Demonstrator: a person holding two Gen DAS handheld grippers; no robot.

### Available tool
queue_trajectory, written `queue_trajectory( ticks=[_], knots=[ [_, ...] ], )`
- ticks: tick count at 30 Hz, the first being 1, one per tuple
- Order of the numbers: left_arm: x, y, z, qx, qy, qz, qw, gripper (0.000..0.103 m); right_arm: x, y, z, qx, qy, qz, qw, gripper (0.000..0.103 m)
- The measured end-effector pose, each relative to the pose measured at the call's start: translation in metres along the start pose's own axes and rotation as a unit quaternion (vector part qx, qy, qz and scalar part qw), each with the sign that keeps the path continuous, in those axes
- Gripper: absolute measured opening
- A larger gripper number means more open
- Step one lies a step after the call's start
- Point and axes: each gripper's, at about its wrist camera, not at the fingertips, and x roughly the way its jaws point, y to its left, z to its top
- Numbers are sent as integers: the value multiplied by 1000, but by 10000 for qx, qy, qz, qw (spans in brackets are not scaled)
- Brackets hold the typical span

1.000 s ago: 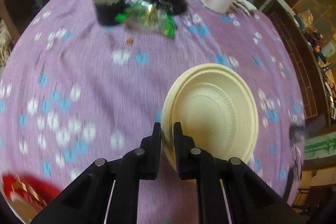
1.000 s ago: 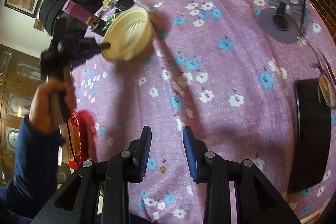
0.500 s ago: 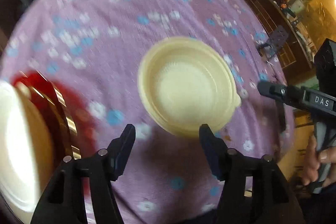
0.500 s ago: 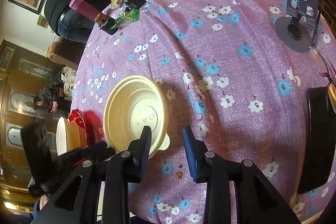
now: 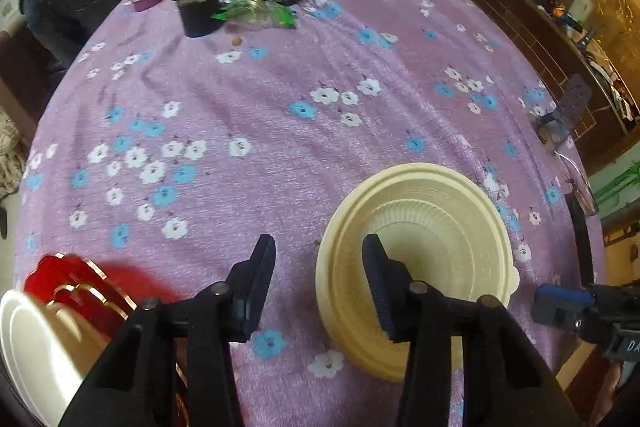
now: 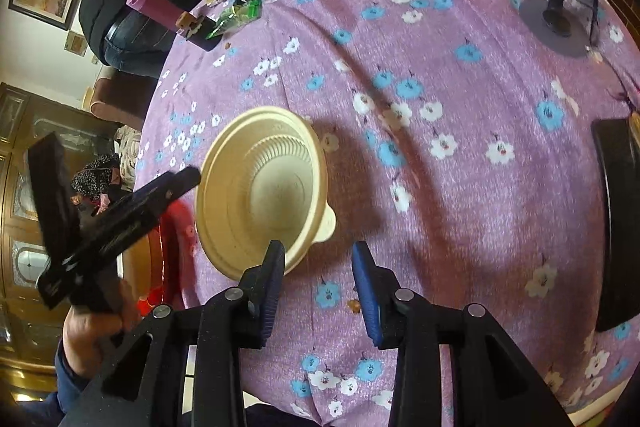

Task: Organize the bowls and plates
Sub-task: 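Grasp the cream bowl rim with the left gripper, then carry the cream bowl with the left gripper to the red plate stack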

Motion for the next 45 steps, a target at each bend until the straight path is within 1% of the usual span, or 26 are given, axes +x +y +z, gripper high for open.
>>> queue_trajectory(
  ticks=[1, 3, 4, 5, 6, 8, 12, 13, 14, 18, 20, 22, 27, 30, 31, 32, 34, 36, 45],
  knots=[
    [1, -1, -1, 25, 1, 14, 10000, 41, 1, -1, -1, 11, 16, 9, 10000, 38],
    [5, -3, 1, 75, 37, -128, 9999, 38, 5, -1, -1, 22, 45, -10, 10000, 38],
    [8, -4, 1, 107, 49, -93, 9999, 37, 6, -1, -1, 25, 57, 4, 10000, 38],
    [10, -5, 0, 125, 72, -50, 9999, 32, 7, -1, -1, 26, 65, 15, 10000, 38],
    [13, -5, -1, 115, 139, -105, 9998, 27, 8, 0, 0, 26, 69, 22, 10000, 38],
    [14, -6, -4, 112, 182, -185, 9996, 24, 12, 3, 2, 16, 118, 75, 9999, 38],
    [9, -14, -14, 309, 171, -153, 9993, 24, 21, 7, 4, -90, 180, -46, 9998, 36],
    [8, -15, -17, 325, 173, -150, 9992, 24, 22, 7, 4, -135, 168, -118, 9997, 34],
    [7, -15, -20, 339, 173, -152, 9992, 24, 22, 8, 5, -159, 155, -150, 9996, 29],
    [4, -20, -33, 360, 243, -313, 9986, 24, 18, 10, 8, -308, 20, -376, 9988, 29],
    [1, -26, -38, 486, 215, -249, 9983, 24, 18, 12, 9, -381, -15, -462, 9982, 29],
    [3, -25, -40, 490, 220, -220, 9983, 24, 18, 13, 10, -468, -52, -602, 9971, 29],
    [8, -16, -32, 377, 179, -113, 9991, 24, 18, 10, 13, -392, -53, -631, 9972, 29],
    [10, -20, -32, 527, 132, 25, 9985, 24, 20, 10, 12, -418, -14, -654, 9970, 29],
    [9, -22, -33, 554, 72, 53, 9984, 24, 20, 11, 11, -460, -12, -662, 9967, 27],
    [7, -25, -34, 612, 0, 112, 9981, 23, 20, 13, 10, -503, -2, -673, 9965, 22],
    [4, -30, -35, 731, -64, 168, 9972, 19, 20, 15, 9, -552, -3, -700, 9960, 21],
    [0, -35, -36, 832, -173, 299, 9959, 19, 20, 17, 9, -589, -23, -719, 9957, 21],
    [-14, -36, -35, 952, -410, 462, 9935, 19, 17, 27, 6, -749, -94, -768, 9942, 21]
  ],
)
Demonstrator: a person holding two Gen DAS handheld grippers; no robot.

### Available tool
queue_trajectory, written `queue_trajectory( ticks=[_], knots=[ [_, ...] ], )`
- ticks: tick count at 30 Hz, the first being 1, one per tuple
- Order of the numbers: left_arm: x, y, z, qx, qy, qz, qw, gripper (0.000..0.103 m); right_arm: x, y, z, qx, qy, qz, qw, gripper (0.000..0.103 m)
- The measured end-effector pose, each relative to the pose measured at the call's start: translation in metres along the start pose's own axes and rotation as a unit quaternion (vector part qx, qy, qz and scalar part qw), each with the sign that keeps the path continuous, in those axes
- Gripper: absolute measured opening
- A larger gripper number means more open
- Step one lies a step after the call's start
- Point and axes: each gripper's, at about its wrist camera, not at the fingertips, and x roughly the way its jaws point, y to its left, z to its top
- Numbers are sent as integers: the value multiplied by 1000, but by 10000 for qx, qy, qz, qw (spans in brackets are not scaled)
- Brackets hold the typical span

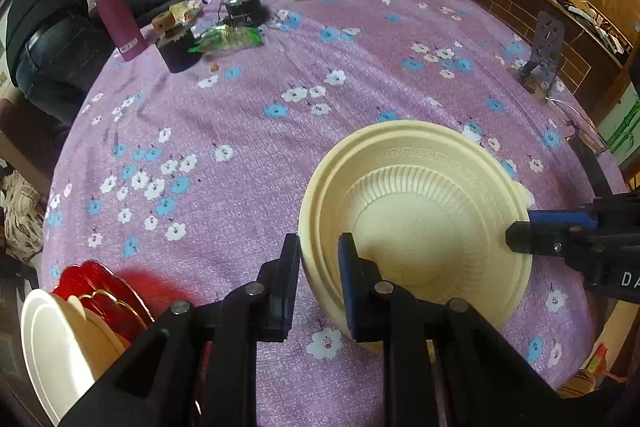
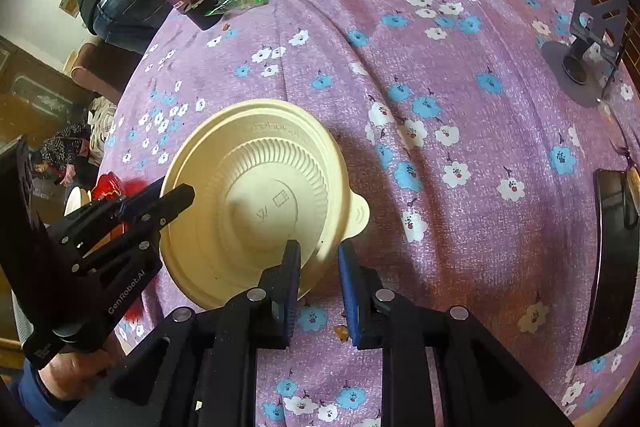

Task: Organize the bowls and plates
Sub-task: 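Carry the cream bowl with the left gripper to the red plate stack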

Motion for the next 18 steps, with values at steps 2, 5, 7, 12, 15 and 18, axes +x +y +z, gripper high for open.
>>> queue_trajectory(
  ticks=[2, 5, 7, 12, 15, 18],
  knots=[
    [-3, -1, 0, 14, -35, 19, 10000, 19, -1, 1, 0, -6, -27, -4, 10000, 21],
    [-7, -1, -1, 30, -80, 54, 9999, 19, -2, 2, -1, -27, -39, -20, 10000, 21],
    [-8, -1, -1, 22, -97, 58, 9999, 19, -4, 4, -3, -45, -46, -22, 10000, 21],
    [-12, -2, -2, 21, -130, 83, 9999, 19, -9, 6, -5, -84, -110, -38, 9999, 21],
    [-14, -3, -2, 18, -150, 95, 9998, 19, -12, 7, -6, -92, -142, -36, 9999, 21],
    [-17, -5, -3, 34, -175, 111, 9998, 19, -14, 8, -7, -94, -159, -34, 9998, 21]
  ],
)
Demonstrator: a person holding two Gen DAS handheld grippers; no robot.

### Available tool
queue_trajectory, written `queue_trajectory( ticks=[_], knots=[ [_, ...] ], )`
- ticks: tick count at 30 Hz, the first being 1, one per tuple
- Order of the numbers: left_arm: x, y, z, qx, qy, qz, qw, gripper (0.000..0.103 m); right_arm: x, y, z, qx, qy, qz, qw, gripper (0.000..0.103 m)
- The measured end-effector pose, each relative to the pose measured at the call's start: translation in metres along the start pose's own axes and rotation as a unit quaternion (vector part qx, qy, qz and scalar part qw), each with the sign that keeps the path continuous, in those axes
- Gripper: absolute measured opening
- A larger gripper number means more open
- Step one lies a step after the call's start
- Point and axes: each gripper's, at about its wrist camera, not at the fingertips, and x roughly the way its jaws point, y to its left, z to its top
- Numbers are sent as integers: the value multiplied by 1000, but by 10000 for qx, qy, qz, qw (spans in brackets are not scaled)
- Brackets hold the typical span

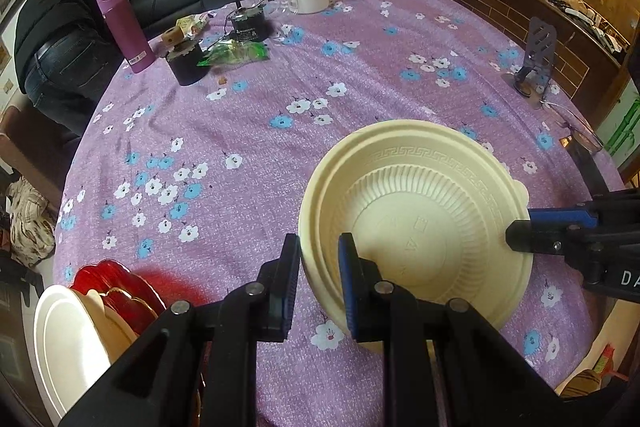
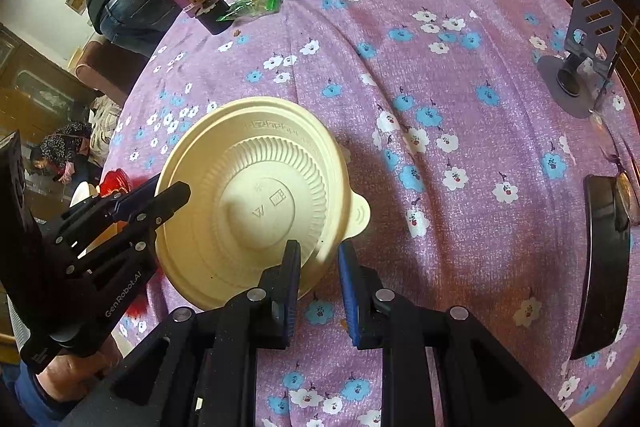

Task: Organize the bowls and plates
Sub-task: 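Carry the cream bowl with the left gripper to the red plate stack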

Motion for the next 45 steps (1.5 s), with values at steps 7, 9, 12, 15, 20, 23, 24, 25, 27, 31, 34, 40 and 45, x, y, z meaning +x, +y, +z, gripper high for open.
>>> queue_trajectory(
  ticks=[7, 9, 12, 15, 20, 23, 24, 25, 27, 31, 34, 40, 45],
  knots=[
    [-5, -2, 0, 37, -56, 43, 10000, 19, -6, 0, -4, 1, -56, 3, 10000, 21],
    [-7, -2, 0, 45, -84, 58, 9999, 19, -8, 0, -4, 2, -78, 14, 10000, 21],
    [-12, 0, 0, 29, -116, 78, 9999, 19, -12, 1, -4, 1, -125, 43, 9999, 21],
    [-20, 5, 1, -22, -188, 104, 9998, 19, -20, 4, -3, -31, -199, 104, 9997, 21],
    [-36, 17, 3, -156, -338, 185, 9991, 19, -30, 17, 1, -132, -304, 214, 9992, 21],
    [-47, 28, 2, -263, -414, 232, 9985, 19, -33, 29, 4, -242, -346, 283, 9987, 21],
    [-52, 33, 2, -315, -453, 259, 9981, 19, -34, 32, 6, -281, -360, 308, 9985, 21],
    [-56, 37, 1, -356, -488, 282, 9978, 19, -35, 38, 7, -335, -373, 346, 9981, 21],
    [-63, 45, 0, -440, -548, 332, 9970, 19, -37, 46, 9, -418, -389, 400, 9976, 21],
    [-77, 63, -6, -623, -626, 430, 9952, 19, -38, 65, 13, -612, -402, 495, 9961, 21],
    [-88, 76, -12, -750, -681, 540, 9934, 19, -37, 82, 15, -751, -386, 584, 9947, 21],
    [-112, 104, -27, -1057, -797, 698, 9887, 20, -35, 120, 15, -1085, -343, 776, 9905, 21],
    [-129, 127, -44, -1306, -861, 877, 9838, 20, -31, 149, 14, -1364, -287, 885, 9863, 21]
  ],
)
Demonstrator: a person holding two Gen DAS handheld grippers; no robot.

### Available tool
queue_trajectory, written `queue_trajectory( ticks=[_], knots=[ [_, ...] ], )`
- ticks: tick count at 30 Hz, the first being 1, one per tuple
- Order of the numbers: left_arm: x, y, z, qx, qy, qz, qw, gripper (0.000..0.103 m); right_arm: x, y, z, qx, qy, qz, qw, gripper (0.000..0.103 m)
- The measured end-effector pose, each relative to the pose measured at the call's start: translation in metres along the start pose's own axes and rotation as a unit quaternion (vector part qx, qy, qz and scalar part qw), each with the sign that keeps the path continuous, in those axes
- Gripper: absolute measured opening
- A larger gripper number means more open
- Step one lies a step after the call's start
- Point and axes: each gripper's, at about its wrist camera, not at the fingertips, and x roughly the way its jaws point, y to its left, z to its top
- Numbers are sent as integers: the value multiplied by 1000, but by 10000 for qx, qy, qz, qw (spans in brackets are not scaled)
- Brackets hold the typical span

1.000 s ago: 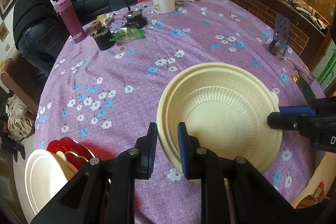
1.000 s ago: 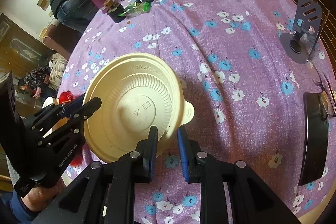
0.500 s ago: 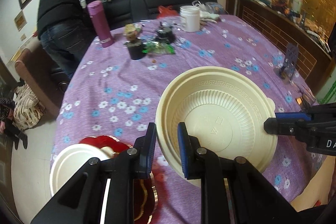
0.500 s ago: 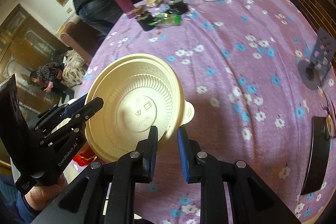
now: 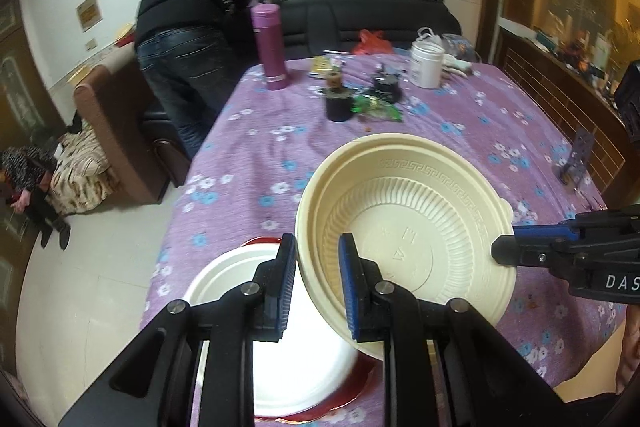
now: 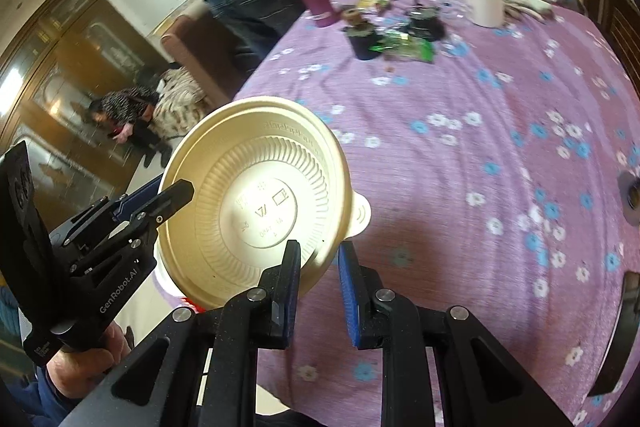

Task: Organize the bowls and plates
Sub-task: 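Carry the cream bowl with the left gripper to the red plate stack, then lower the cream bowl onto the white bowl and open the left gripper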

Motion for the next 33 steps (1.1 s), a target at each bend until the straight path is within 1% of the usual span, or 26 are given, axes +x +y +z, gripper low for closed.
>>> queue_trajectory(
  ticks=[8, 14, 21, 33],
  knots=[
    [-12, 45, -21, -429, 54, 278, 9987, 20, 26, 47, 6, -485, 220, 180, 9984, 22],
    [-13, 70, -37, -696, 158, 386, 9967, 20, 46, 70, 6, -744, 455, 269, 9958, 23],
    [-4, 87, -55, -901, 344, 361, 9947, 20, 70, 83, 4, -843, 738, 276, 9933, 23],
    [12, 96, -61, -970, 540, 308, 9933, 20, 94, 90, 3, -876, 1021, 188, 9907, 24]
  ],
)
